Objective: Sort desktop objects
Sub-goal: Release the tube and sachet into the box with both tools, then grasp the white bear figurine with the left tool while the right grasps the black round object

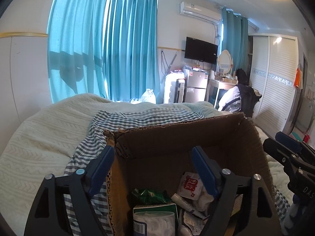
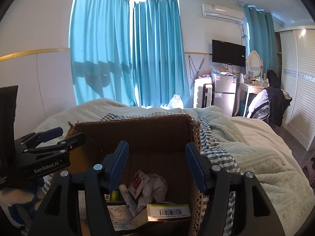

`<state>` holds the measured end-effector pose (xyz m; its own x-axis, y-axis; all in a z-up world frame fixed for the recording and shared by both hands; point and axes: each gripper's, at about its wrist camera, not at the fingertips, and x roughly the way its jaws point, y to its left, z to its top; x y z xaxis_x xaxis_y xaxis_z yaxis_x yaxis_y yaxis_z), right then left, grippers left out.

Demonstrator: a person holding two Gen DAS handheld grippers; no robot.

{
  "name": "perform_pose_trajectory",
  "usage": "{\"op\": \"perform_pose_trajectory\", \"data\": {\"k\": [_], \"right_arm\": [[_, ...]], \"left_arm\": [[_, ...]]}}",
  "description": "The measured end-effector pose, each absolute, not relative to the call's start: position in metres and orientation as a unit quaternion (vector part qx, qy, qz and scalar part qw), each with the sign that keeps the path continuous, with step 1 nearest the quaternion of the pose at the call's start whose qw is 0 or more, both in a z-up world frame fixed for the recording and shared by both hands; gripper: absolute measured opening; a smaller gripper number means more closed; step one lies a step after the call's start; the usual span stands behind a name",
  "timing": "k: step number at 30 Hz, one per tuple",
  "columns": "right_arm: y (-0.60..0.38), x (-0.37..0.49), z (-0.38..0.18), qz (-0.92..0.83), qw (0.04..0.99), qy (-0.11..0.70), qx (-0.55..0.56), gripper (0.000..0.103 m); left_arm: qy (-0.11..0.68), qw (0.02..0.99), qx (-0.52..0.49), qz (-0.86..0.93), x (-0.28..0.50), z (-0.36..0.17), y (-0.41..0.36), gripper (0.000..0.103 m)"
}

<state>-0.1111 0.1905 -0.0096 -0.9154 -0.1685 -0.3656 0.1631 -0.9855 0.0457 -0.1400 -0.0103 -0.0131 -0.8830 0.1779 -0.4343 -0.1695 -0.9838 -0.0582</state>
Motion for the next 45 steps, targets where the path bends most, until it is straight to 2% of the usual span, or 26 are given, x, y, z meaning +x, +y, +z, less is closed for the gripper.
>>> {"op": "perform_pose_trajectory", "data": {"k": [3, 6, 12, 14, 16, 23, 37, 45], "right_arm": [[0.197, -0.097, -0.002, -0.98, 0.086, -0.02, 0.177, 0.067], [0.201, -0.081, 0.006, -0.982, 0.09, -0.025, 0.167, 0.07], [0.201, -0.046, 0.02, -0.985, 0.089, -0.016, 0.147, 0.071], [0.202, -0.034, 0.025, -0.986, 0.089, -0.018, 0.137, 0.083], [0.204, -0.025, 0.029, -0.988, 0.088, -0.02, 0.127, 0.091], [0.213, -0.006, 0.03, -0.99, 0.074, -0.044, 0.112, 0.102], [0.216, 0.03, 0.003, -0.988, 0.064, -0.024, 0.14, 0.103], [0.227, 0.045, -0.032, -0.977, 0.05, -0.026, 0.208, 0.103]], "left_arm": [[-0.014, 0.09, -0.217, 0.972, -0.126, -0.005, -0.013, 0.086], [-0.025, 0.088, -0.209, 0.974, -0.112, 0.004, -0.016, 0.103], [-0.034, 0.09, -0.182, 0.979, -0.08, 0.023, -0.017, 0.103], [-0.03, 0.089, -0.174, 0.98, -0.072, 0.027, -0.017, 0.103], [-0.032, 0.088, -0.173, 0.98, -0.066, 0.031, -0.019, 0.103], [-0.049, 0.069, -0.173, 0.981, -0.044, 0.027, -0.033, 0.103], [-0.036, 0.07, -0.232, 0.969, -0.016, -0.02, -0.03, 0.103], [-0.002, 0.08, -0.281, 0.956, 0.006, -0.073, -0.007, 0.103]]}}
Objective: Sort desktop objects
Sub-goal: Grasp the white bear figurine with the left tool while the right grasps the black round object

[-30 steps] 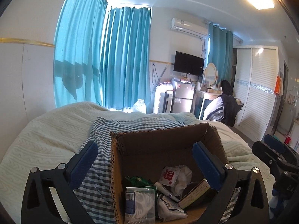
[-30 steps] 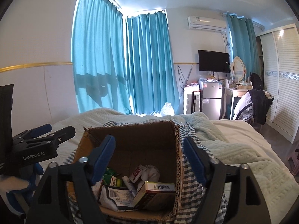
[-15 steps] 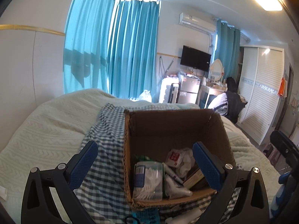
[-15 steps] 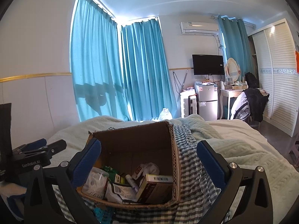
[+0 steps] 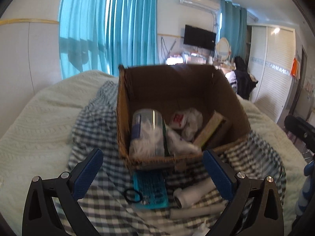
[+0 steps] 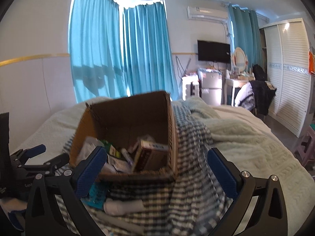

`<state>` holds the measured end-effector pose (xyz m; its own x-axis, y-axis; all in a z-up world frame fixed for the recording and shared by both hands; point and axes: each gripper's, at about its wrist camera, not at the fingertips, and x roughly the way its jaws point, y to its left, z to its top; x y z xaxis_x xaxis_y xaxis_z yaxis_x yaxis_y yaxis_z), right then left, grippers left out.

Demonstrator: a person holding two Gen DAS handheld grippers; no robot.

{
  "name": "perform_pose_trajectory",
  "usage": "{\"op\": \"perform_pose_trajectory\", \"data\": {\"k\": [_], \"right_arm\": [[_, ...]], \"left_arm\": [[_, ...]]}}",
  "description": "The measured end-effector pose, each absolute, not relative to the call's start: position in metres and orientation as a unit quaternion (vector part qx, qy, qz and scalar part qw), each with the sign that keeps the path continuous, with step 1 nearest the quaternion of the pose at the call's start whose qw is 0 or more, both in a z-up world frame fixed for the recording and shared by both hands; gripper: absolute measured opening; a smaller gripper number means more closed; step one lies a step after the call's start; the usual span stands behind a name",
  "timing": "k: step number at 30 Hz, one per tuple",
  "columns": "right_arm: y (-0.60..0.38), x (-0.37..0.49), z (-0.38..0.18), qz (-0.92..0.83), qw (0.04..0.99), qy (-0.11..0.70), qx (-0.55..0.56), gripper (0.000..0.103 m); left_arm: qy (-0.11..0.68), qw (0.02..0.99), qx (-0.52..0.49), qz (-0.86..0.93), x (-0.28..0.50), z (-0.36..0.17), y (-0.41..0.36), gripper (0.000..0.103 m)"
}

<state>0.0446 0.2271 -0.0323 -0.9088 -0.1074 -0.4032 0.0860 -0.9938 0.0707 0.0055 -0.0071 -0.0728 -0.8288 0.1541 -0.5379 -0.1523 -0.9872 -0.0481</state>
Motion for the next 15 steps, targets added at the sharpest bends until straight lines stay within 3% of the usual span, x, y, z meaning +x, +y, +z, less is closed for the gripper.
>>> {"op": "perform_pose_trajectory", "data": {"k": [4, 9, 11, 15], "right_arm": [[0.222, 0.051, -0.042, -0.972, 0.062, -0.014, 0.225, 0.1], [0.212, 0.051, -0.059, -0.959, 0.091, -0.003, 0.267, 0.084], [0.209, 0.052, -0.069, -0.953, 0.102, 0.005, 0.286, 0.071], [0.209, 0.056, -0.086, -0.942, 0.106, 0.011, 0.317, 0.065]], "left_arm": [[0.009, 0.083, -0.294, 0.952, 0.013, -0.083, -0.001, 0.103], [0.025, 0.093, -0.304, 0.948, 0.026, -0.092, 0.006, 0.102], [0.029, 0.097, -0.313, 0.944, 0.03, -0.097, 0.008, 0.102], [0.038, 0.109, -0.329, 0.937, 0.04, -0.11, 0.014, 0.101]]}}
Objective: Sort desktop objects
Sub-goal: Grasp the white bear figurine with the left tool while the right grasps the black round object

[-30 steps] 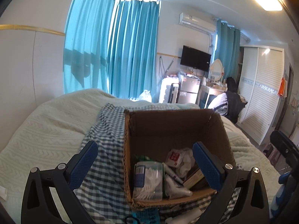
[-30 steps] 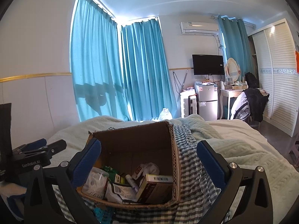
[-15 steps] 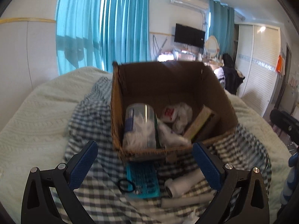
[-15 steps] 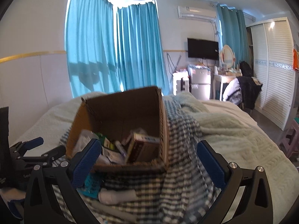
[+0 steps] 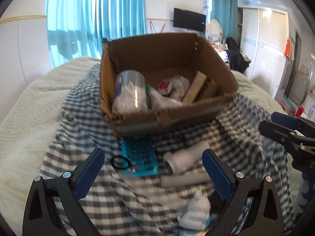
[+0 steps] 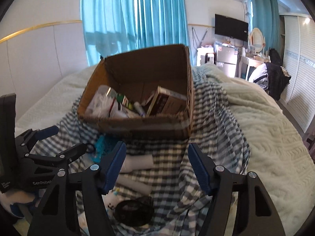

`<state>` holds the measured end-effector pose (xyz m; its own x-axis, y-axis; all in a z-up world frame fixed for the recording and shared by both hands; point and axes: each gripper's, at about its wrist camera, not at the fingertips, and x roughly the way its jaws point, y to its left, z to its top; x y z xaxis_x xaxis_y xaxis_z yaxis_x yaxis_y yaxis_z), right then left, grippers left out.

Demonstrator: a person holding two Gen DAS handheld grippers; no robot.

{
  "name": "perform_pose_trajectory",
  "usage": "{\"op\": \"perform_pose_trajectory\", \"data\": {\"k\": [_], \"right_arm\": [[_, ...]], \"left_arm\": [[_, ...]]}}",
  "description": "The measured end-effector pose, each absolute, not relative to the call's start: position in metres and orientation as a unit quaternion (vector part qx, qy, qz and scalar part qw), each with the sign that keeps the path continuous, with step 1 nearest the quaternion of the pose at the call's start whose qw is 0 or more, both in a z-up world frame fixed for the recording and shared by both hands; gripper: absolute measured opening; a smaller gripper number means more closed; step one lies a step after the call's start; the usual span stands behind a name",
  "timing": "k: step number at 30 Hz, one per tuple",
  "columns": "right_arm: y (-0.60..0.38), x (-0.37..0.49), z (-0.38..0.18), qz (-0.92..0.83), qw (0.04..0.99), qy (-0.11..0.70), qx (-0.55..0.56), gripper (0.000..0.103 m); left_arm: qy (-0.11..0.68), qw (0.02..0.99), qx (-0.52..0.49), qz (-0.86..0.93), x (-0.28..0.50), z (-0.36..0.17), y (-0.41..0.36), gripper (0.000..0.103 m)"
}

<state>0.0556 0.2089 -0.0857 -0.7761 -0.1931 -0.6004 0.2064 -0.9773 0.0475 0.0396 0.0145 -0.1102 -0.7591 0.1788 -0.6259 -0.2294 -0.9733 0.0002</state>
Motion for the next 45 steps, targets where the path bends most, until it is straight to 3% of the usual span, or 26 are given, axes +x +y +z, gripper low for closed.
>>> {"op": "perform_pose_trajectory", "data": {"k": [9, 13, 25, 28, 30, 32, 37, 39, 45], "right_arm": [[0.207, 0.058, -0.125, -0.909, 0.107, 0.026, 0.403, 0.06], [0.209, 0.057, -0.136, -0.897, 0.115, 0.022, 0.427, 0.06], [0.195, 0.05, -0.174, -0.854, 0.132, 0.063, 0.499, 0.06], [0.191, 0.045, -0.187, -0.845, 0.128, 0.072, 0.514, 0.057], [0.187, 0.044, -0.193, -0.84, 0.131, 0.079, 0.52, 0.049], [0.183, 0.044, -0.198, -0.837, 0.128, 0.094, 0.523, 0.034], [0.182, 0.045, -0.199, -0.837, 0.132, 0.097, 0.522, 0.023], [0.185, 0.045, -0.199, -0.837, 0.133, 0.091, 0.522, 0.022], [0.191, 0.049, -0.192, -0.844, 0.13, 0.08, 0.514, 0.017]], "left_arm": [[0.073, 0.126, -0.362, 0.921, 0.052, -0.134, 0.03, 0.1], [0.078, 0.131, -0.376, 0.914, 0.052, -0.143, 0.032, 0.093], [0.118, 0.159, -0.417, 0.887, 0.065, -0.171, 0.05, 0.092], [0.135, 0.162, -0.431, 0.877, 0.061, -0.183, 0.056, 0.092], [0.129, 0.168, -0.441, 0.872, 0.058, -0.19, 0.057, 0.091], [0.129, 0.174, -0.446, 0.869, 0.057, -0.194, 0.06, 0.087], [0.135, 0.202, -0.451, 0.859, 0.061, -0.198, 0.067, 0.051], [0.141, 0.207, -0.45, 0.857, 0.063, -0.199, 0.07, 0.044], [0.129, 0.202, -0.44, 0.866, 0.064, -0.189, 0.064, 0.043]]}}
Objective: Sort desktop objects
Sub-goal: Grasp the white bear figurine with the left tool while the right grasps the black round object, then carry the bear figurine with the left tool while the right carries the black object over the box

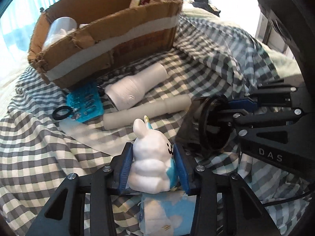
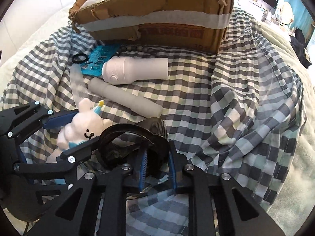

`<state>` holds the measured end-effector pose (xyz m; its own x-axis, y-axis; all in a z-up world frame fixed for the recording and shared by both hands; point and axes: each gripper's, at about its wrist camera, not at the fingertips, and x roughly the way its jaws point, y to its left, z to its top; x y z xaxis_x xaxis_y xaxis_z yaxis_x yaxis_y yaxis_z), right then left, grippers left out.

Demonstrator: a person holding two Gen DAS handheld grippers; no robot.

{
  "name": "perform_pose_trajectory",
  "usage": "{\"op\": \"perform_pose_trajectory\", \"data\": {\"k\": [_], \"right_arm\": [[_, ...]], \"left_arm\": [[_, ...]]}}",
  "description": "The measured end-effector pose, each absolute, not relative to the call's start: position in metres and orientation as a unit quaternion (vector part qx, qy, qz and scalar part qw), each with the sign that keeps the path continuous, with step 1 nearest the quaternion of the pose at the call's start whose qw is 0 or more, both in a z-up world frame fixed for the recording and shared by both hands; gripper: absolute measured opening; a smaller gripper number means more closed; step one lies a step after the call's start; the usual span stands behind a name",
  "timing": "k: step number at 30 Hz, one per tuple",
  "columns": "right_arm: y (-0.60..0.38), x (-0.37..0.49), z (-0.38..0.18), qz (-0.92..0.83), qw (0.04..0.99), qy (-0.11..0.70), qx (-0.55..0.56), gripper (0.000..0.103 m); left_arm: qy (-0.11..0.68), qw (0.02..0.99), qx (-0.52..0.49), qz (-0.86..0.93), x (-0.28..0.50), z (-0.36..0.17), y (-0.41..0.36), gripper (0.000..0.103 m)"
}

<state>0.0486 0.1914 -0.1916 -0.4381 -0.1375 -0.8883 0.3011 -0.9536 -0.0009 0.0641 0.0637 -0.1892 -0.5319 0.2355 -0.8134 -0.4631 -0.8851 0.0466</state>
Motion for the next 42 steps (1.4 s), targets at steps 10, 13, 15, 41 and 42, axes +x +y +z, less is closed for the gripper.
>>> {"op": "perform_pose_trajectory", "data": {"k": [10, 13, 15, 41, 42], "right_arm": [[0.206, 0.057, -0.166, -0.871, 0.117, 0.057, 0.473, 0.012], [0.202, 0.053, -0.159, -0.881, 0.116, 0.048, 0.456, 0.012], [0.205, 0.054, -0.152, -0.889, 0.112, 0.038, 0.442, 0.012], [0.2, 0.062, -0.055, -0.956, 0.101, -0.003, 0.276, 0.012], [0.2, 0.061, -0.052, -0.957, 0.1, -0.002, 0.272, 0.012]], "left_arm": [[0.098, 0.183, -0.42, 0.884, 0.056, -0.168, 0.051, 0.043], [0.092, 0.181, -0.407, 0.891, 0.054, -0.158, 0.047, 0.043], [0.088, 0.179, -0.401, 0.894, 0.051, -0.153, 0.045, 0.043], [0.004, 0.144, -0.277, 0.95, 0.017, -0.046, 0.007, 0.043], [0.0, 0.143, -0.268, 0.953, 0.017, -0.041, 0.005, 0.043]]}}
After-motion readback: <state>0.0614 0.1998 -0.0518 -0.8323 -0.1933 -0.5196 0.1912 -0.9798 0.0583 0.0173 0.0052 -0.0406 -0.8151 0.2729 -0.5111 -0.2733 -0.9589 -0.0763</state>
